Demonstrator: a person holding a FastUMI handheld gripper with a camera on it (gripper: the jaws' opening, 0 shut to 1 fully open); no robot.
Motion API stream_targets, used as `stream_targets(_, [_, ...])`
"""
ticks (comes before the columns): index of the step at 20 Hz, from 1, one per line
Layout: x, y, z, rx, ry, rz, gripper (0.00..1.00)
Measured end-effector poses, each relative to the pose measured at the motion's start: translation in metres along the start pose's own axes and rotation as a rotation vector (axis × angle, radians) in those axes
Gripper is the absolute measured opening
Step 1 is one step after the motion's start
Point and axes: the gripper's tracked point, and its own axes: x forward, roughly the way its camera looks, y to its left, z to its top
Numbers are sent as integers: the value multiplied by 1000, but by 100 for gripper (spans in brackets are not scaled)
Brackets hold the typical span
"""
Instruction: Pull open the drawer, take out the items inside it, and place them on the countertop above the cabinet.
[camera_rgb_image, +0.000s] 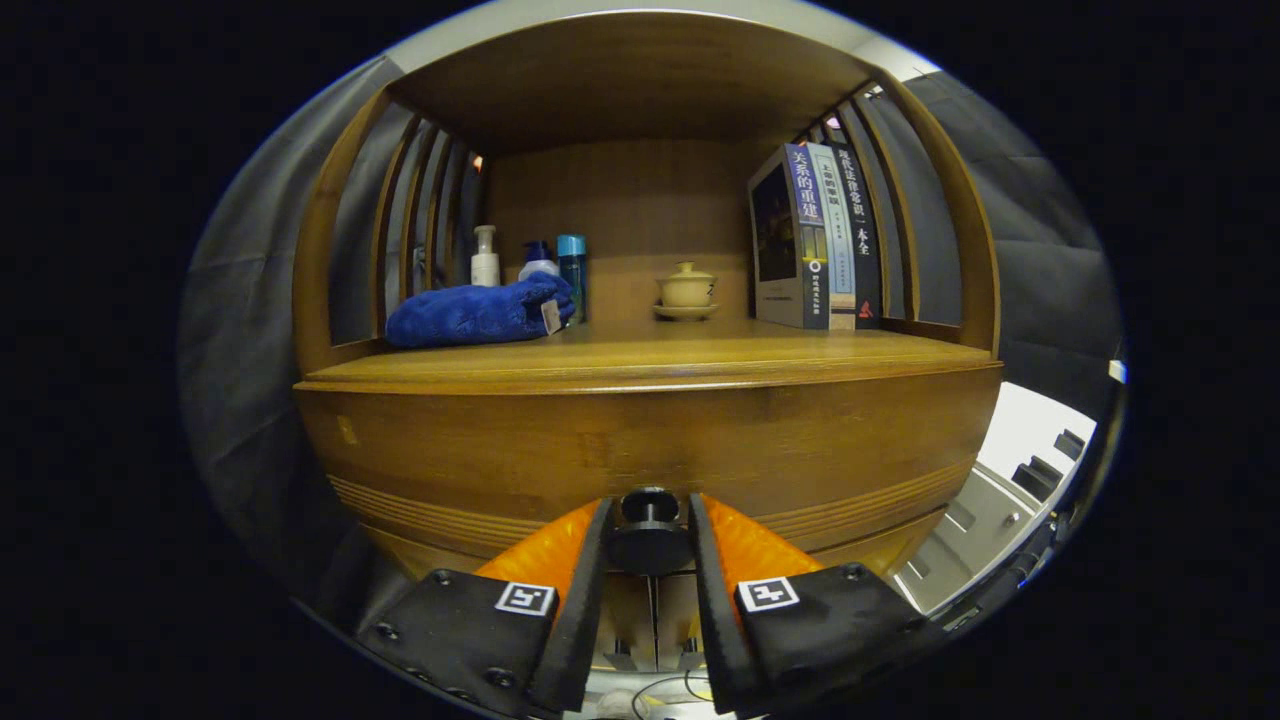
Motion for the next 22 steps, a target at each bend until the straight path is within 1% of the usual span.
stream_targets(2, [-1, 1, 0, 5, 8, 12, 46])
stream_targets(3, [-2, -1, -2, 7, 18, 14, 46])
stream_targets(4, [-1, -2, -3, 19, 25, 9, 40])
stream_targets(5, [-3, 1, -2, 37, 31, 6, 40])
stream_targets(6, [-2, 0, -3, 51, 40, -3, 35])
stream_targets(9, [-10, 1, -4, 53, 36, -24, 35])
stream_targets(12, [-31, -1, -8, 52, 35, -47, 35])
stream_targets(14, [-42, 2, -10, 70, 36, -44, 35])
stream_targets(18, [-67, 0, -14, 44, 43, -45, 35])
stream_targets(22, [-83, -1, -17, 66, 43, -51, 35])
